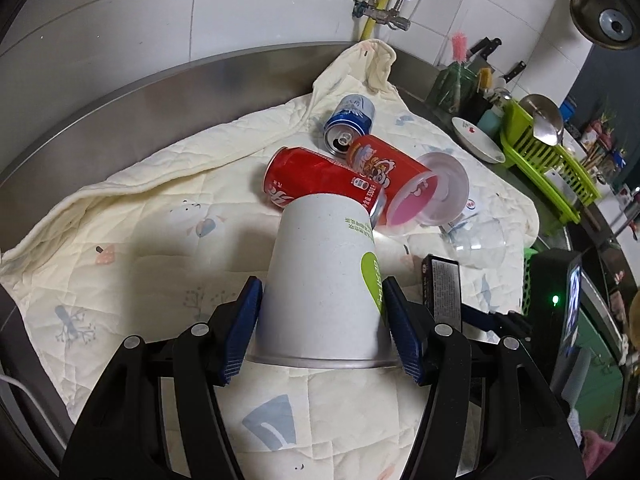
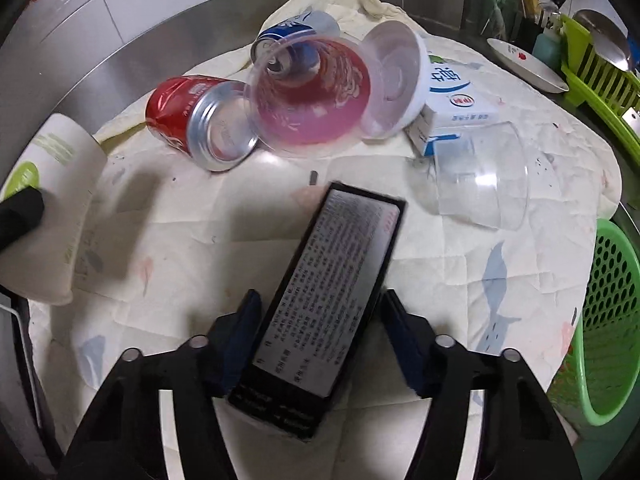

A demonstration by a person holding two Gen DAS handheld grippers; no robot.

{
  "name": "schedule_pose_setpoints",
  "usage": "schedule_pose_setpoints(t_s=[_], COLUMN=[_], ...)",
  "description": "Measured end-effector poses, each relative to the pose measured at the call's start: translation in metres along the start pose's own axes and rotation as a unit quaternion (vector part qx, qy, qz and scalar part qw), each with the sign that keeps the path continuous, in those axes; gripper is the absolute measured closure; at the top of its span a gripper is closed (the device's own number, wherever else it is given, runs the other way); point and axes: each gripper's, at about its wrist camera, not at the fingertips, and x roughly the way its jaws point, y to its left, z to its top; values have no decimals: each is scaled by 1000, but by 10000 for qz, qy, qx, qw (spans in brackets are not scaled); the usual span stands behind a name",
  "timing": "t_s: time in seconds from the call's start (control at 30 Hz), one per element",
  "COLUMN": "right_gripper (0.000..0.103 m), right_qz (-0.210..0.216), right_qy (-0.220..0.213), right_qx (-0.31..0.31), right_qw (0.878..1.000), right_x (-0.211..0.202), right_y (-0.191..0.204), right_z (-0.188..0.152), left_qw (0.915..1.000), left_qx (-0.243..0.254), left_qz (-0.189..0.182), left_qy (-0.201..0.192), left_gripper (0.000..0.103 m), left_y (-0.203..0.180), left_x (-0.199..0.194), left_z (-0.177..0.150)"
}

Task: Collect trash
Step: 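Lift the white paper cup with the left tool while the right grasps the black box, then carry the paper cup and black box to the green basket and release both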

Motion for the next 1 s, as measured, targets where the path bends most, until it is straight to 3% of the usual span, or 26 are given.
schedule_pose_setpoints(t_s=[0.2, 0.67, 0.8, 1.0], right_gripper=[56, 57, 57, 57], right_qz=[332, 656, 420, -104], right_qy=[-169, -815, -1059, -1077], right_qx=[167, 344, 517, 1038], right_qw=[9992, 9939, 9921, 9887], right_x=[-15, -75, -94, -105], right_y=[-16, -65, -101, -183], right_z=[-7, -31, -40, -53], left_qw=[10000, 9987, 9970, 9924], left_qx=[39, 328, 544, 892], left_qz=[-59, -397, -549, -843], left_qy=[-11, -27, 17, 52], left_gripper=[42, 42, 42, 42], left_y=[-5, -59, -86, -138], left_x=[1, -2, 1, 9], left_z=[0, 4, 4, 4])
